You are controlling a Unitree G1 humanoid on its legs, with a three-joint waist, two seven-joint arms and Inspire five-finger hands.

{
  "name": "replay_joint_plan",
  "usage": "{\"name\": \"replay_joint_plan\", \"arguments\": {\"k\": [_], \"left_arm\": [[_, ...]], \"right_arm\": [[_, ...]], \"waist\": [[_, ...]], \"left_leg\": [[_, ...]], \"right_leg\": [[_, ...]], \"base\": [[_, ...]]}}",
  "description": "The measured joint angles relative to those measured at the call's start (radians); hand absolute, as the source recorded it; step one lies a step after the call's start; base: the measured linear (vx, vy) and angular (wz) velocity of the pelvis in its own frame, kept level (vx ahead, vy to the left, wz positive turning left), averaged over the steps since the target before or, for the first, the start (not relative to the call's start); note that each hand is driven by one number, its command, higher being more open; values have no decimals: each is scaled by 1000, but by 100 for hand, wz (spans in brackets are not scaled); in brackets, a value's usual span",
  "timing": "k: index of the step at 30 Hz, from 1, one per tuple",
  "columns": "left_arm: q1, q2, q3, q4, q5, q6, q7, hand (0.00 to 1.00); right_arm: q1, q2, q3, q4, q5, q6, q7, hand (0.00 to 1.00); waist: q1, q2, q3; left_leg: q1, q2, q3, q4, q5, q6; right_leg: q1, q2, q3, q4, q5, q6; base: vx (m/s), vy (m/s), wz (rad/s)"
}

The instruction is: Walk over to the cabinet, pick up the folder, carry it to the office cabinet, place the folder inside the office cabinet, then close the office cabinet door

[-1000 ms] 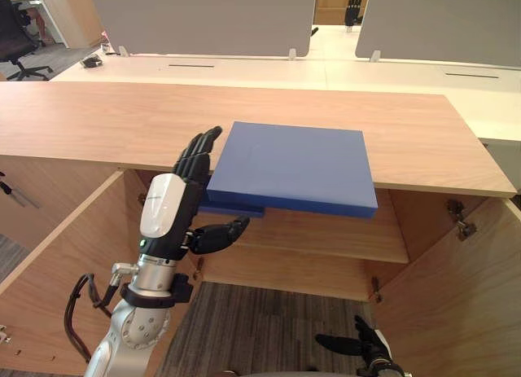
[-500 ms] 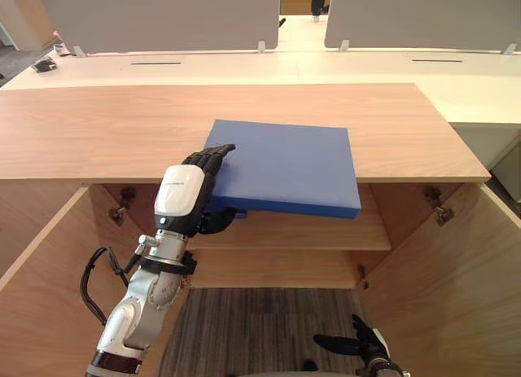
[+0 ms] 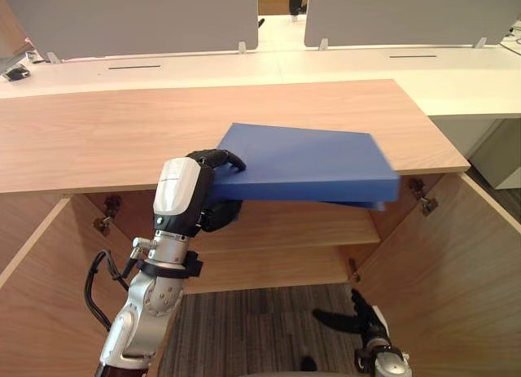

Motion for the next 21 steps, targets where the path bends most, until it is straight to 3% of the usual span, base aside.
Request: {"name": "replay_joint_plan", "arguments": {"k": [6, 12, 17, 18, 19, 21], "left_arm": [[126, -35, -17, -87, -328, -26, -84, 0], [244, -62, 26, -132, -801, -9, -221, 0], [270, -61, 22, -134, -1052, 43, -325, 0], [270, -55, 21, -134, -1103, 55, -347, 0], [268, -28, -6, -125, -1249, 77, -384, 0], [267, -26, -29, -114, -1258, 83, -387, 0]], "right_arm": [[87, 45, -34, -400, 135, -15, 14, 100], [163, 41, -69, -718, 323, -33, 89, 100], [117, -10, -66, -875, 435, -56, 166, 100], [71, -37, -65, -890, 467, -74, 180, 100], [-58, -151, -5, -893, 508, -95, 201, 100], [-69, -172, 26, -892, 508, -95, 213, 100]], "waist": [[1, -4, 3], [0, -8, 7], [1, -9, 7], [1, -9, 7], [5, -9, 7], [8, -9, 7]], "left_leg": [[-3, 2, 10, 19, -17, -1], [-13, 3, 34, 43, -36, 2], [-18, 4, 48, 68, -56, 4], [-20, 4, 49, 71, -58, 6], [-29, 5, 47, 76, -59, 7], [-29, 5, 45, 76, -59, 7]], "right_leg": [[-4, 1, 13, 0, 0, 1], [-14, 0, 37, 2, 1, 4], [-16, -2, 53, 2, 2, 8], [-17, -2, 54, 3, 2, 9], [-24, -3, 53, 5, 3, 10], [-23, -2, 52, 7, 3, 10]], "base": [[-43, -22, -6], [-23, -13, -13], [-33, -16, -9], [-127, -107, -1], [-130, -116, 3], [-155, -127, 7]]}}
